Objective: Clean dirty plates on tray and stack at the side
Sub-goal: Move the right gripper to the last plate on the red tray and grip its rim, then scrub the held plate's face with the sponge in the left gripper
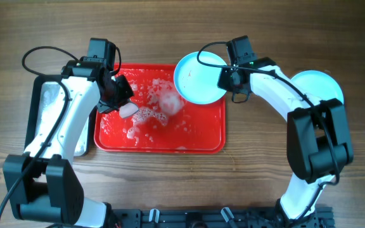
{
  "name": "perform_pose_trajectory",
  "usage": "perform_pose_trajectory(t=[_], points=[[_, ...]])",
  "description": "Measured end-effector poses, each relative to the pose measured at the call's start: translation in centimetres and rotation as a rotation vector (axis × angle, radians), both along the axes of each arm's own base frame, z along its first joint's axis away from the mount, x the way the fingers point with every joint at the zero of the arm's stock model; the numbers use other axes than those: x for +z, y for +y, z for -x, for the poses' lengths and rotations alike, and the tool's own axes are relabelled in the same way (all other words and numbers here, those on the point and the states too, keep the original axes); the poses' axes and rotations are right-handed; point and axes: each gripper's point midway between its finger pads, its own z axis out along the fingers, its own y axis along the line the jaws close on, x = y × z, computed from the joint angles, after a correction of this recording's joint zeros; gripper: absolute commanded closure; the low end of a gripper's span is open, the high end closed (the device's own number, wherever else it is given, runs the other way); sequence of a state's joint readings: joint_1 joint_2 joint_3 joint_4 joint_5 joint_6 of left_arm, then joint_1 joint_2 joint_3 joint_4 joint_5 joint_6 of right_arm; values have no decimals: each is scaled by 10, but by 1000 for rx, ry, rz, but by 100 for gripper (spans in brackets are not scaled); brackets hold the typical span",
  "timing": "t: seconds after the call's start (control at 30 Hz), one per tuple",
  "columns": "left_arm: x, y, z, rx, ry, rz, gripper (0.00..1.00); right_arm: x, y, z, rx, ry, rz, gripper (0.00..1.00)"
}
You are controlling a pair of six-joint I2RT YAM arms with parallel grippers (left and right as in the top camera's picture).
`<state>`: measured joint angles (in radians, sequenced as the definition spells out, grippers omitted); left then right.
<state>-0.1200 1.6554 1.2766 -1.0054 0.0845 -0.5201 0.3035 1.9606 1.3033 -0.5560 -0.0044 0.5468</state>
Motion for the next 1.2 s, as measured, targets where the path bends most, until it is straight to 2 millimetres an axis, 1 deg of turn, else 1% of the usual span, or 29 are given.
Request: perform_pose_trajectory(t=[0.07, 0.17, 0.23, 0.27, 0.33, 0.37, 0.4, 0.43, 0.5, 0.63, 0.77, 0.83, 0.87, 0.9, 0.97, 1.0, 1.07, 1.13, 1.2], points=[[0, 0, 0, 0, 0, 0, 96, 5, 3, 5, 30, 9, -12, 95], [0, 0, 0, 0, 0, 0, 96, 24, 9, 15, 76, 3, -28, 96], [0, 0, 0, 0, 0, 0, 96, 35, 17, 24, 119, 4, -31, 96], [0, 0, 0, 0, -1, 0, 96, 37, 22, 28, 135, 7, -33, 96], [0, 0, 0, 0, -1, 0, 96, 38, 42, 41, 198, 21, -36, 96], [0, 0, 0, 0, -1, 0, 96, 38, 47, 44, 210, 24, -36, 96], [0, 0, 0, 0, 0, 0, 96, 37, 61, 52, 250, 30, -37, 96], [0, 0, 0, 0, -1, 0, 96, 37, 71, 58, 279, 32, -36, 96], [0, 0, 0, 0, -1, 0, 96, 36, 85, 67, 316, 33, -36, 96], [0, 0, 0, 0, -1, 0, 96, 29, 102, 69, 353, 19, -42, 96], [0, -1, -1, -2, -4, 0, 96, 2, 107, 68, 360, 57, -34, 96], [0, -1, -1, -3, -6, 1, 96, -15, 110, 69, 364, 89, -40, 96], [0, -3, -2, -9, -8, 1, 96, -21, 112, 70, 365, 102, -51, 96], [0, -5, -1, -15, -8, 1, 96, -21, 114, 70, 368, 103, -65, 96], [1, -15, -2, -43, -19, 2, 96, -22, 119, 70, 376, 106, -90, 96], [1, -24, -3, -67, -29, 4, 96, -22, 121, 71, 380, 109, -104, 96], [2, -34, -5, -95, -47, 8, 96, -23, 122, 71, 383, 112, -110, 96], [2, -50, -10, -136, -87, 16, 96, -23, 123, 71, 383, 114, -114, 96], [-3, -64, -10, -176, -105, 20, 96, -23, 123, 72, 384, 115, -117, 95]])
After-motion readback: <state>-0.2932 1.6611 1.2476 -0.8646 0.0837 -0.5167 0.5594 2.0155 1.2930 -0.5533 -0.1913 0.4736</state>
